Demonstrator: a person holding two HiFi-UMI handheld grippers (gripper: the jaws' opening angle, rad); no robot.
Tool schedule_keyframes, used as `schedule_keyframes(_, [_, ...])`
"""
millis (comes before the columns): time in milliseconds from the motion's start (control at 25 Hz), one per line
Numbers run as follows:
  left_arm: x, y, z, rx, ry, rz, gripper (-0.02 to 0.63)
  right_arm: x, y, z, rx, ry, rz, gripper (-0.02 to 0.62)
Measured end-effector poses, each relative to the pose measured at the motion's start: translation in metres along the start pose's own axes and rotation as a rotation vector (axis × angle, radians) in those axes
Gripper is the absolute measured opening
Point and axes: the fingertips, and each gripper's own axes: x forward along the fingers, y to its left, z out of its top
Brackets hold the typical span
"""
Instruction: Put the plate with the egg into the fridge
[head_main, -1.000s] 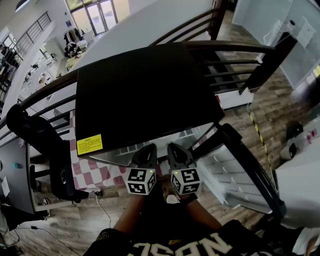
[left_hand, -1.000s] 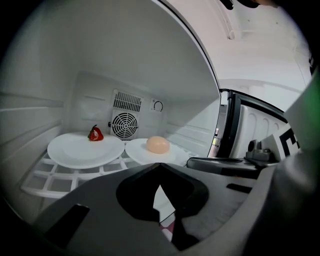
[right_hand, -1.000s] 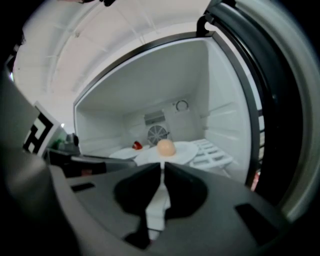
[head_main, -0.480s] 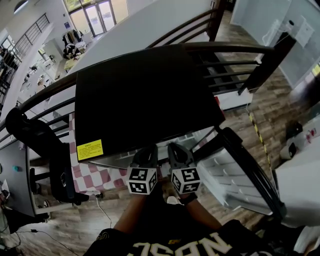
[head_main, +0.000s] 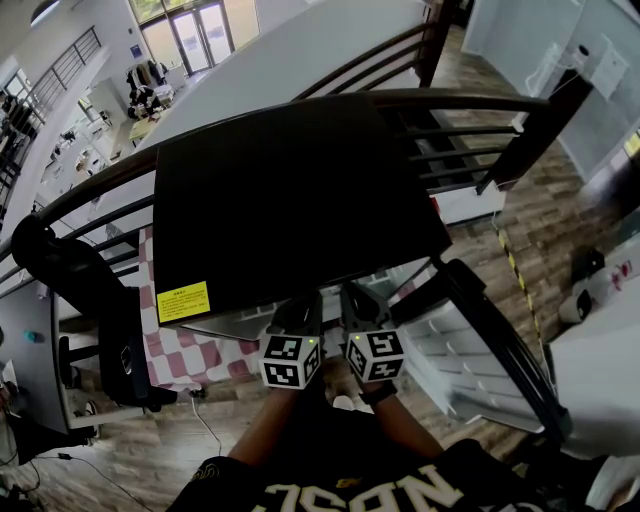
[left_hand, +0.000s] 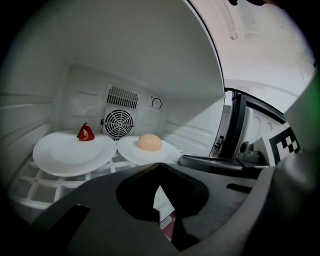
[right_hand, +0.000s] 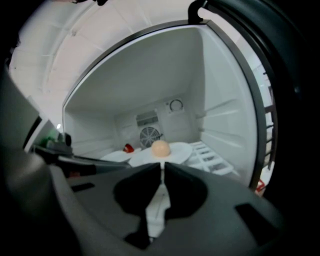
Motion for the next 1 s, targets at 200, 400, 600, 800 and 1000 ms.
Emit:
schedule_keyframes(200, [-0.001,-0.001,0.003,-0.008,-0.011,0.002,0.021,-0.004,-0.002,0.006,-0.003,-0.013,0.002,0.037])
schedule_keyframes(400, [-0.008,-0.007,0.007,-0.005,-0.036,0.011,0.021,-0.014,-0.003,0.008,-0.008,-0.023,0.008,0.037])
schedule_keyframes(600, [-0.024,-0.018,0.006,-0.006,-0.058,0.023,0.021,-0.034,-0.002,0.009,-0.014,-0.029,0.021,0.037])
schedule_keyframes(800, [-0.049,-0.032,0.005,-0.005,-0.088,0.044,0.021,-0.061,0.007,0.012,-0.028,-0.048,0.049,0.037])
schedule_keyframes(1000, [-0.079,-0.052,0.008,-0.003,-0.137,0.057,0.021,-0.094,0.011,0.018,-0.025,-0.083,0.071,0.037])
